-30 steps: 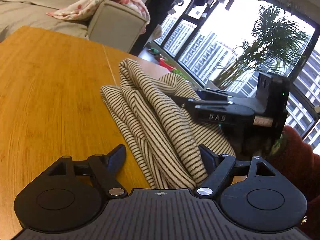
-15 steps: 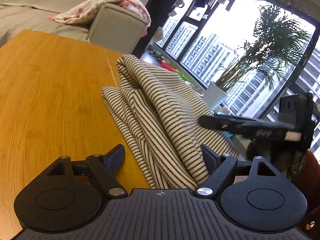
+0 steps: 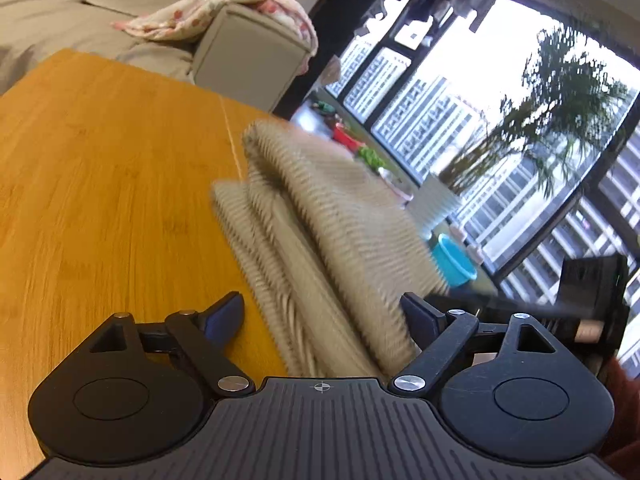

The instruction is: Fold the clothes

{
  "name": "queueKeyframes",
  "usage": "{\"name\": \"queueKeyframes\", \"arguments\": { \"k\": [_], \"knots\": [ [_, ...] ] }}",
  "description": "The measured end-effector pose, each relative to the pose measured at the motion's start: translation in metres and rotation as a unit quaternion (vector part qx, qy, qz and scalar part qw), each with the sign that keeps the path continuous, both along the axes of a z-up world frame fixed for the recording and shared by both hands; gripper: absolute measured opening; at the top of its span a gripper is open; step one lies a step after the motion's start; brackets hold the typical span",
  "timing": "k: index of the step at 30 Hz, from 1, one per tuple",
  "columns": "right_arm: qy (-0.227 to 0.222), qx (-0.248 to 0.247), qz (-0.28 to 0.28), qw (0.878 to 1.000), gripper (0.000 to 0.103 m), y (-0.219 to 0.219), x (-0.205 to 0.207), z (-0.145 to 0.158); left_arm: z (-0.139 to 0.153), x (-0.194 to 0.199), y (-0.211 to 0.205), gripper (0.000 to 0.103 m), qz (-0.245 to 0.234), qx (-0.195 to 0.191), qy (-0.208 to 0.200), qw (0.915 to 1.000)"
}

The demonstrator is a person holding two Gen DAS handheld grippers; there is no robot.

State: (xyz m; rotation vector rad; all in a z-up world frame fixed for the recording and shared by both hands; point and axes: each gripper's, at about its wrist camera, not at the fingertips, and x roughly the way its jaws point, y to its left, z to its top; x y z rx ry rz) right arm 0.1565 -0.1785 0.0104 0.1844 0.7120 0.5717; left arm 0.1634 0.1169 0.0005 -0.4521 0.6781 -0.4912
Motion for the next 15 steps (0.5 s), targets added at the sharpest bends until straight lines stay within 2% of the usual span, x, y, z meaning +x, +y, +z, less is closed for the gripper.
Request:
{"name": "queueKeyframes", "arguments": {
  "k": [1,5,7,9,15],
  "knots": [
    [-0.005,-0.003,0.004,1.000,0.095,0.002,-0.002,0.000,0.003,0.004,0.000,0.089,0.003,0.003,0.001,1.0000],
    [0.011,0.035,0.026,0.999,0.095,0.000,0.003,-0.004,-0.004,0.019,-0.004,0.087,-0.006,0.001,0.034,0.9994],
    [0.021,0.050,0.030,0.998,0.094,0.000,0.009,-0.007,-0.009,0.023,-0.006,0.077,-0.018,-0.008,0.047,0.9987],
    [0.036,0.068,0.040,0.996,0.085,0.005,0.018,-0.008,-0.009,0.024,-0.008,0.071,-0.024,-0.013,0.045,0.9986],
    [-0.005,0.005,0.066,0.998,0.084,0.042,0.035,0.005,-0.009,0.039,0.004,0.070,-0.008,0.007,0.026,0.9996]
  ]
}}
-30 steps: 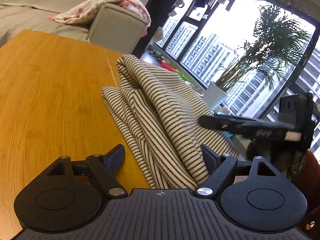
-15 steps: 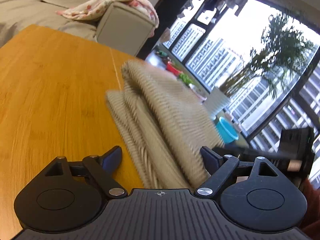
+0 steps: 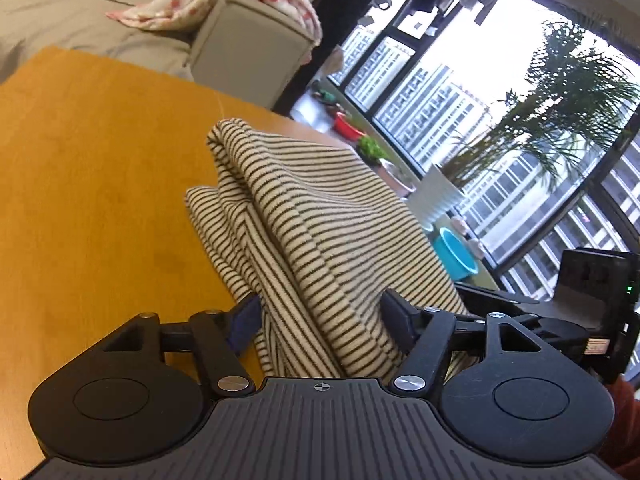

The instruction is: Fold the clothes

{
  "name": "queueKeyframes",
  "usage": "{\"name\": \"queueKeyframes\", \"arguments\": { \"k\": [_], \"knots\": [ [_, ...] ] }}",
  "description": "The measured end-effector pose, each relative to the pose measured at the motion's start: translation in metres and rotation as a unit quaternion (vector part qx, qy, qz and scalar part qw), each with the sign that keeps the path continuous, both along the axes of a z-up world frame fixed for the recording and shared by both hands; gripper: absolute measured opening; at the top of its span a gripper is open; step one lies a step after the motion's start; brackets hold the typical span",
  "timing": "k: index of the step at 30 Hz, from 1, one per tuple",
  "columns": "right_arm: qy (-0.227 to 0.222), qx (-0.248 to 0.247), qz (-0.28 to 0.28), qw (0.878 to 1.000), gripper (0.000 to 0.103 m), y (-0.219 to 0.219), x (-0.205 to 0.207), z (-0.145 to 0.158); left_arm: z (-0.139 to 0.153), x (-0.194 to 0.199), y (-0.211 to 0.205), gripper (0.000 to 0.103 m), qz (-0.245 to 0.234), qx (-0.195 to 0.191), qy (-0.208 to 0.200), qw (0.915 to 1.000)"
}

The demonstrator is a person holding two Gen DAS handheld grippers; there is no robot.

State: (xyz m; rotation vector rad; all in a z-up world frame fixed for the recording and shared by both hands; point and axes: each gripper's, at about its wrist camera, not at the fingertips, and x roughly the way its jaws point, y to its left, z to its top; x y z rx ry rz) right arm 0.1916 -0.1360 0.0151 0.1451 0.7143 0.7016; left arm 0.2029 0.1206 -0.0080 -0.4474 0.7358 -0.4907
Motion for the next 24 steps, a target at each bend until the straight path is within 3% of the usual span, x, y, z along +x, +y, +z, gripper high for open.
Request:
{"name": "queueKeyframes", "arguments": {
  "k": [10,16,24],
  "knots": [
    [0.004,0.015,0.027,1.000,0.086,0.072,0.090,-0.010,-0.002,0.053,0.063,0.079,0.077,0.037,-0.022,0.9961],
    [0.026,0.058,0.021,0.998,0.087,0.110,0.145,-0.020,-0.006,0.086,0.109,0.081,0.114,0.018,-0.018,0.9931],
    [0.020,0.052,0.031,0.998,0.093,0.125,0.167,-0.023,-0.005,0.095,0.120,0.083,0.119,0.024,-0.031,0.9921]
  ]
}}
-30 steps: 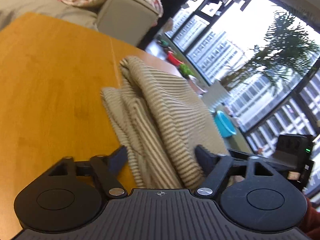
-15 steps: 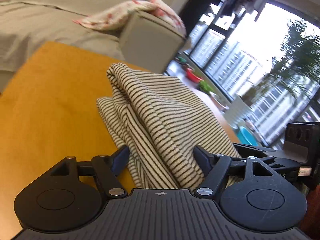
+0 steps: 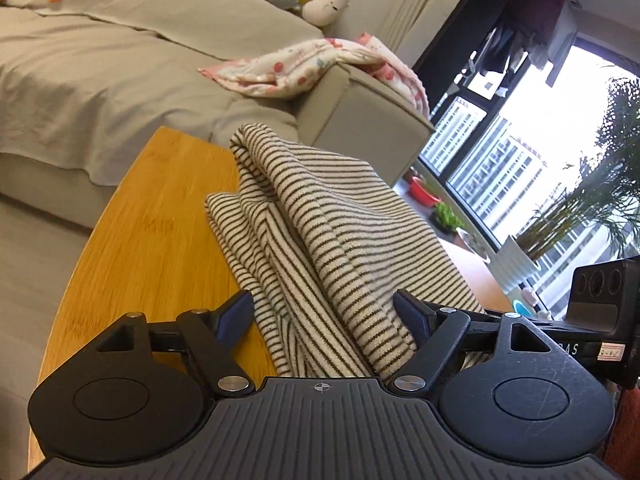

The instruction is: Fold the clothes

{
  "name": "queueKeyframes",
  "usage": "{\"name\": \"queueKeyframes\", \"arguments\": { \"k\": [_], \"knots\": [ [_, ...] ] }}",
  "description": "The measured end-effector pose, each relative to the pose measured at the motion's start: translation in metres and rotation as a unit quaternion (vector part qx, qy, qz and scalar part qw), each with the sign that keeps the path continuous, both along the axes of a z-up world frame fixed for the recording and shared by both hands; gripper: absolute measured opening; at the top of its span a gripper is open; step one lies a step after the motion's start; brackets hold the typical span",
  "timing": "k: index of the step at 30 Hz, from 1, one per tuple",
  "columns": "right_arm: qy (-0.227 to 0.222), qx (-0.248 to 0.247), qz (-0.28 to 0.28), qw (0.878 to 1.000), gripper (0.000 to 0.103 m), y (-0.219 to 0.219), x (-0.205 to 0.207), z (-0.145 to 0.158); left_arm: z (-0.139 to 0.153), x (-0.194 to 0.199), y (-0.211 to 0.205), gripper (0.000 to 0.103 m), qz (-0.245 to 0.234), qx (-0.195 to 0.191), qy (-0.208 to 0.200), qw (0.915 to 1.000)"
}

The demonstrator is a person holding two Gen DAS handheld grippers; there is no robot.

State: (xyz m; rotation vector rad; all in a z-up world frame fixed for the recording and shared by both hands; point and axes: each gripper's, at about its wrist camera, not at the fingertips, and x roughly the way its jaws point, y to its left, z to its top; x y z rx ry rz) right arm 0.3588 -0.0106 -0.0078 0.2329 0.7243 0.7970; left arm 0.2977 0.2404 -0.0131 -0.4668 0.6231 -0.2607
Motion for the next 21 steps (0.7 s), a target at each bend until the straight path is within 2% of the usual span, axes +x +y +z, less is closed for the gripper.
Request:
{"name": "queueKeyframes", "arguments": {
  "k": [2,3,6,7,9,10,11,12,14,15,16,17,19,20,21],
  "knots": [
    [0.001,0.003,-0.004,1.000,0.097,-0.001,-0.001,0.000,0.004,-0.008,0.000,0.082,0.004,0.005,-0.006,1.0000],
    [-0.003,0.007,-0.011,1.000,0.097,-0.004,-0.004,0.001,0.012,-0.012,-0.002,0.081,0.011,0.023,-0.019,0.9995],
    [-0.021,0.026,-0.045,0.998,0.097,-0.016,-0.013,0.003,0.042,-0.030,-0.011,0.079,0.026,0.086,-0.084,0.9924],
    [-0.024,0.032,-0.054,0.998,0.097,-0.021,-0.016,0.003,0.051,-0.033,-0.014,0.077,0.026,0.092,-0.103,0.9900],
    [-0.031,0.042,-0.061,0.997,0.097,-0.026,-0.019,0.004,0.066,-0.031,-0.018,0.073,0.015,0.081,-0.127,0.9885],
    [-0.032,0.039,-0.060,0.997,0.097,-0.025,-0.021,0.005,0.067,-0.024,-0.020,0.071,0.005,0.064,-0.124,0.9902],
    [-0.032,0.036,-0.059,0.997,0.097,-0.025,-0.023,0.005,0.064,-0.017,-0.022,0.068,0.001,0.050,-0.112,0.9925],
    [-0.030,0.032,-0.059,0.997,0.096,-0.026,-0.025,0.005,0.059,-0.009,-0.023,0.060,0.000,0.037,-0.096,0.9947],
    [-0.022,0.032,-0.057,0.998,0.094,-0.030,-0.030,0.004,0.042,-0.001,-0.024,0.058,0.006,0.030,-0.075,0.9967],
    [-0.020,0.035,-0.053,0.998,0.087,-0.032,-0.034,0.004,0.032,0.002,-0.024,0.057,0.010,0.028,-0.066,0.9974],
    [-0.022,0.041,-0.044,0.998,0.074,-0.034,-0.039,0.004,0.026,0.003,-0.023,0.053,0.009,0.033,-0.066,0.9972],
    [-0.036,0.046,-0.043,0.997,0.070,-0.035,-0.045,0.006,0.025,0.002,-0.022,0.053,0.006,0.039,-0.069,0.9968],
    [-0.119,0.050,-0.042,0.991,0.055,-0.036,-0.066,0.018,0.025,0.004,-0.017,0.053,0.007,0.028,-0.069,0.9972],
    [-0.157,0.053,-0.021,0.986,0.052,-0.034,-0.073,0.026,0.024,0.005,-0.015,0.053,0.005,0.020,-0.069,0.9974],
    [-0.175,0.050,0.000,0.983,0.052,-0.030,-0.078,0.031,0.022,0.006,-0.015,0.053,0.003,0.022,-0.073,0.9971]
  ]
}}
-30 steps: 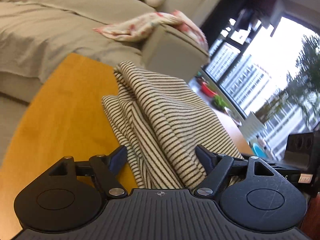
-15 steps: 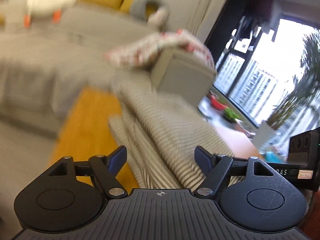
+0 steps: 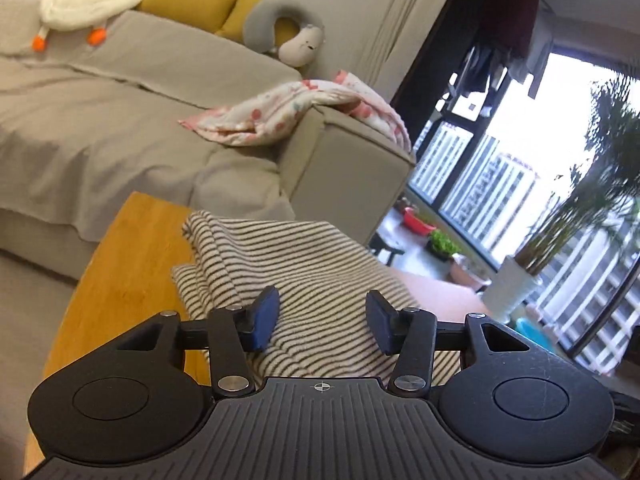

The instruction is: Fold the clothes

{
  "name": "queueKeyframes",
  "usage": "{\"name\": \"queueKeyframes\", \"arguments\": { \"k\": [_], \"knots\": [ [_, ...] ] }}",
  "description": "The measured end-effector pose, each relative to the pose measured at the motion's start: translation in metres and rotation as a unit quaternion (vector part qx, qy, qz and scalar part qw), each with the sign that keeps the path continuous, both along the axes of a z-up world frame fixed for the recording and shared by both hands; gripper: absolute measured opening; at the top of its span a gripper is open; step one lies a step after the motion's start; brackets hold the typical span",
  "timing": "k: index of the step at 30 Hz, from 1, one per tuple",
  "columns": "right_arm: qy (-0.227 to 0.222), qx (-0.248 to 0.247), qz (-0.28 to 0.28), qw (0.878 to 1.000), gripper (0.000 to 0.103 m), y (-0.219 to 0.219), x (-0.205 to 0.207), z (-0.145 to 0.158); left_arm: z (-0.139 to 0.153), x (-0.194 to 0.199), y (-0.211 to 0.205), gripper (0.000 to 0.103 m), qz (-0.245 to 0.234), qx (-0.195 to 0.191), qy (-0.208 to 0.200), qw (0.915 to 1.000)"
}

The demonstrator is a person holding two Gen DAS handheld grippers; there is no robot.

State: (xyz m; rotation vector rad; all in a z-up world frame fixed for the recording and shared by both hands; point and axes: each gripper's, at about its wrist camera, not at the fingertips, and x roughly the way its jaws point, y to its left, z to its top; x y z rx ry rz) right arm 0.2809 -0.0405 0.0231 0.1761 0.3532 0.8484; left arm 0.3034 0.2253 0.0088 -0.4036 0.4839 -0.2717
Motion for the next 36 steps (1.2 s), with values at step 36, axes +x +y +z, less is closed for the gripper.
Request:
{"name": "queueKeyframes", "arguments": {
  "k": [36],
  "knots": [
    [0.157,-0.003,-0.078,0.984,0.068,0.001,0.040,-0.033,-0.014,-0.061,-0.004,0.069,0.078,0.000,0.018,0.9968]
  ]
}}
